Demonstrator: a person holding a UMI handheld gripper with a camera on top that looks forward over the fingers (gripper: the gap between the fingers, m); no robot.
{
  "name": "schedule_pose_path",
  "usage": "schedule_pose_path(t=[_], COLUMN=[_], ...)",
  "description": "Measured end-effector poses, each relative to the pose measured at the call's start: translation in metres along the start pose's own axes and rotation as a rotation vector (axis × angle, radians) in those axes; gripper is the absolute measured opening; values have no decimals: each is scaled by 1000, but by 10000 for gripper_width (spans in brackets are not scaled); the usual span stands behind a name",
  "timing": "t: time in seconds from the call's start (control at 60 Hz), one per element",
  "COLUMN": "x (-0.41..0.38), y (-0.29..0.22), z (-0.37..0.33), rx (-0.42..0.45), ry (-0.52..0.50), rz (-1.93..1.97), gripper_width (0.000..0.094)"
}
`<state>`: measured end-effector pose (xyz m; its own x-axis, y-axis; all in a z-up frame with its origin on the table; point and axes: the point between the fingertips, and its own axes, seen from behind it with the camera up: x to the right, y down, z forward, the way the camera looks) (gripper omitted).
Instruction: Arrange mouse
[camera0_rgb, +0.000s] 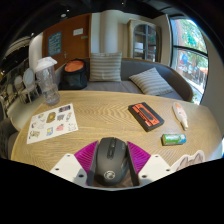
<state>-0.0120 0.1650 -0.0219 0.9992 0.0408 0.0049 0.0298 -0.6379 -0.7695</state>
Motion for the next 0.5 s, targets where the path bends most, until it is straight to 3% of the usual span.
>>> schedule_pose_path(t=[0.15, 0.333, 0.417, 0.5], x=[-4, -4, 40, 95], y=[-4, -37, -60, -55], z=[-4, -64, -114, -147], rx=[47, 169, 256, 270], ry=[13, -86, -35, 54], rz=[-36, -33, -43, -73], gripper_width=[376, 352, 352, 350])
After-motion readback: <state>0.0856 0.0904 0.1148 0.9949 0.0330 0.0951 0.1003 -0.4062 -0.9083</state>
